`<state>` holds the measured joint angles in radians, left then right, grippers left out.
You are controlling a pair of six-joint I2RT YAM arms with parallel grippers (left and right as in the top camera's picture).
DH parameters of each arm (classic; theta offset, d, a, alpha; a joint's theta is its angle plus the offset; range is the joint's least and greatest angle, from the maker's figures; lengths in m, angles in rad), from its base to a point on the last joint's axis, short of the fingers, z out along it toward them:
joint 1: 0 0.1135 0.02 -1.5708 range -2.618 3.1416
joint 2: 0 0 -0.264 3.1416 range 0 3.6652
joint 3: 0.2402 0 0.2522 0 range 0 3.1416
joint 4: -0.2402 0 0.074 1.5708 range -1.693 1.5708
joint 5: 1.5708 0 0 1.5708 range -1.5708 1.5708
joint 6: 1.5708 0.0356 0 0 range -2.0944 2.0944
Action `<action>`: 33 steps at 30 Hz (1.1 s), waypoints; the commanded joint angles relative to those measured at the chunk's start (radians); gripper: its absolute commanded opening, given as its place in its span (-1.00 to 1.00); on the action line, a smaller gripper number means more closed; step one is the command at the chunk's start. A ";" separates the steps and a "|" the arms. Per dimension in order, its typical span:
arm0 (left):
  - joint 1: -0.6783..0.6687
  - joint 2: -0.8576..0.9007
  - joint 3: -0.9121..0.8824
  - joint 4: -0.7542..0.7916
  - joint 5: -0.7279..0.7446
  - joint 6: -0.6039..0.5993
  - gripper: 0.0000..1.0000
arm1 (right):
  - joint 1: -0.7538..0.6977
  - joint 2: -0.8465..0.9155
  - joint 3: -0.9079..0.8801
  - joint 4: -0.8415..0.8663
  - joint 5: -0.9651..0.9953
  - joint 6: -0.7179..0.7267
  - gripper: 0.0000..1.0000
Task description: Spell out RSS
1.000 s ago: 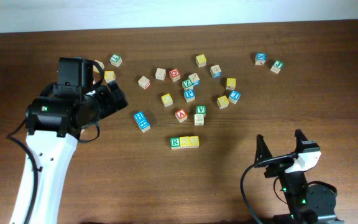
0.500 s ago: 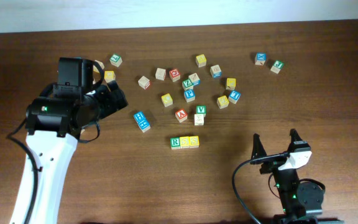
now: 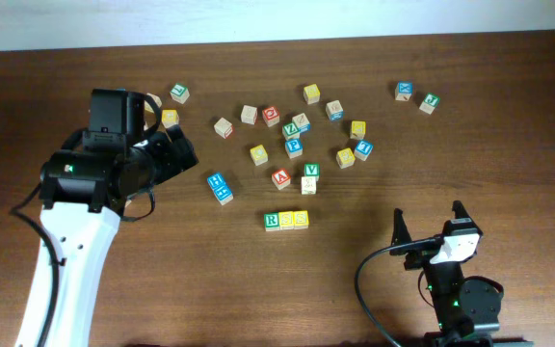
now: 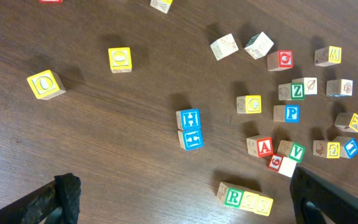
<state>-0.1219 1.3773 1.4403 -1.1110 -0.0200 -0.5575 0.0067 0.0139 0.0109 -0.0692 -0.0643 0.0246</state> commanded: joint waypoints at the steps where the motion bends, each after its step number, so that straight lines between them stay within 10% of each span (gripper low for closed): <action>1: 0.005 -0.007 0.008 0.001 -0.014 0.006 0.98 | -0.009 -0.011 -0.005 -0.011 0.032 -0.017 0.97; 24: 0.019 -0.014 0.005 -0.083 -0.014 0.006 0.98 | -0.009 -0.010 -0.005 -0.010 0.039 -0.017 0.97; 33: 0.131 -0.411 -0.500 0.341 0.158 0.578 0.98 | -0.009 -0.010 -0.005 -0.010 0.039 -0.017 0.97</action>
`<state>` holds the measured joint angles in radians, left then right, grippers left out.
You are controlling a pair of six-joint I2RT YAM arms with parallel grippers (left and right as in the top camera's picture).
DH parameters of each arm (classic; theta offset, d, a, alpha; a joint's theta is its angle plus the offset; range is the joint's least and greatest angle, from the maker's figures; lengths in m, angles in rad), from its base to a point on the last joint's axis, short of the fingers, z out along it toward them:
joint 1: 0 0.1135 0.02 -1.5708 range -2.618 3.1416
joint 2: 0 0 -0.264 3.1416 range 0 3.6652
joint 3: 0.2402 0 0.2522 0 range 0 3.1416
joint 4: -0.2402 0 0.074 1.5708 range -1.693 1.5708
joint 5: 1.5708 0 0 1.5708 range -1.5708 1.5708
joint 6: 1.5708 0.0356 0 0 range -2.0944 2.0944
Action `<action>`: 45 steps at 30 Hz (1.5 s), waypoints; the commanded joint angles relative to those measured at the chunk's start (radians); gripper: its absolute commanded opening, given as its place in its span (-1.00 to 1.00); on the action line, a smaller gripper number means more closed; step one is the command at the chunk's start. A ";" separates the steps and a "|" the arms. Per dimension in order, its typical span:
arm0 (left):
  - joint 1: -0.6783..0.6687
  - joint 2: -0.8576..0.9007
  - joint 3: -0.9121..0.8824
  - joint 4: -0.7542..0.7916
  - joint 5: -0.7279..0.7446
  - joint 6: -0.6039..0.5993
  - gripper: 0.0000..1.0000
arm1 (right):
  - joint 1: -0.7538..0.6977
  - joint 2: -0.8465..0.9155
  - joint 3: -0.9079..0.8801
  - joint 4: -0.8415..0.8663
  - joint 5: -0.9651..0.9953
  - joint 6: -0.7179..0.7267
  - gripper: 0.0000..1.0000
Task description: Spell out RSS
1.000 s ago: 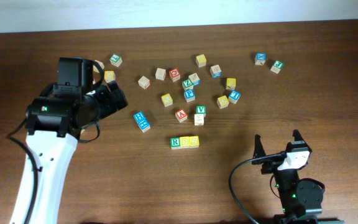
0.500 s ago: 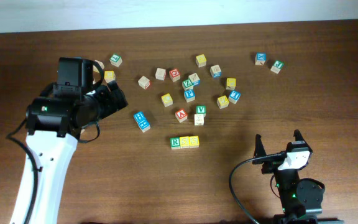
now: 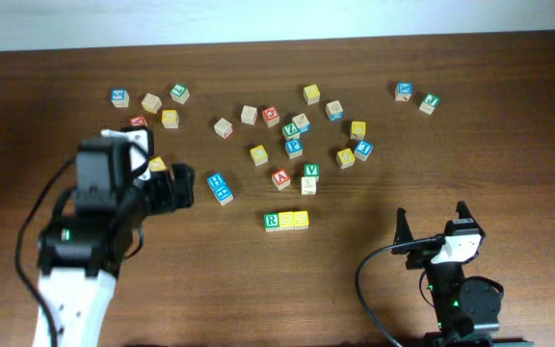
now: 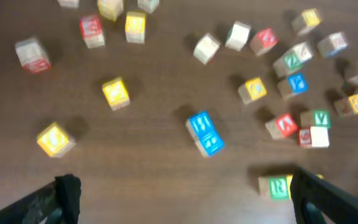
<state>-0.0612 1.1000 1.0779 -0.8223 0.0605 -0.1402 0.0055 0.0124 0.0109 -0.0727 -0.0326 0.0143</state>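
A row of three blocks stands mid-table: a green R block (image 3: 272,221), then two yellow S blocks (image 3: 286,220) (image 3: 301,219) touching it on the right. In the left wrist view the R block (image 4: 277,186) shows at the bottom right, and the right finger covers the yellow blocks. My left gripper (image 3: 174,186) (image 4: 185,202) is open, to the left of the row, with only bare table between its fingers. My right gripper (image 3: 432,224) stands open near the front right, away from all blocks.
Loose letter blocks are scattered across the back of the table. They include a blue pair (image 3: 219,187), a red A (image 3: 280,178), a green V (image 3: 311,171), and blocks at back left (image 3: 119,96) and back right (image 3: 405,91).
My left arm has drawn back toward the front left, uncovering several blocks at the back left. The R-S-S row and my right arm have not moved.
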 commanded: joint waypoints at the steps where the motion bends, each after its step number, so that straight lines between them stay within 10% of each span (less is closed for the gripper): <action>1: 0.105 -0.216 -0.216 0.079 0.075 0.161 0.98 | -0.008 -0.009 -0.005 -0.006 0.007 -0.007 0.97; 13: 0.119 -0.848 -0.684 0.167 0.074 0.329 0.98 | -0.008 -0.009 -0.005 -0.006 0.007 -0.007 0.97; 21: 0.118 -1.074 -0.972 0.606 0.074 0.256 0.98 | -0.008 -0.009 -0.005 -0.006 0.007 -0.007 0.97; 25: 0.118 -1.095 -1.070 0.808 0.062 0.215 0.99 | -0.008 -0.009 -0.005 -0.006 0.007 -0.007 0.97; 33: 0.115 -1.094 -1.070 0.744 -0.128 0.033 0.98 | -0.008 -0.009 -0.005 -0.006 0.007 -0.007 0.97; 45: 0.092 -1.094 -1.069 0.738 -0.087 0.135 0.98 | -0.008 -0.009 -0.005 -0.006 0.007 -0.007 0.97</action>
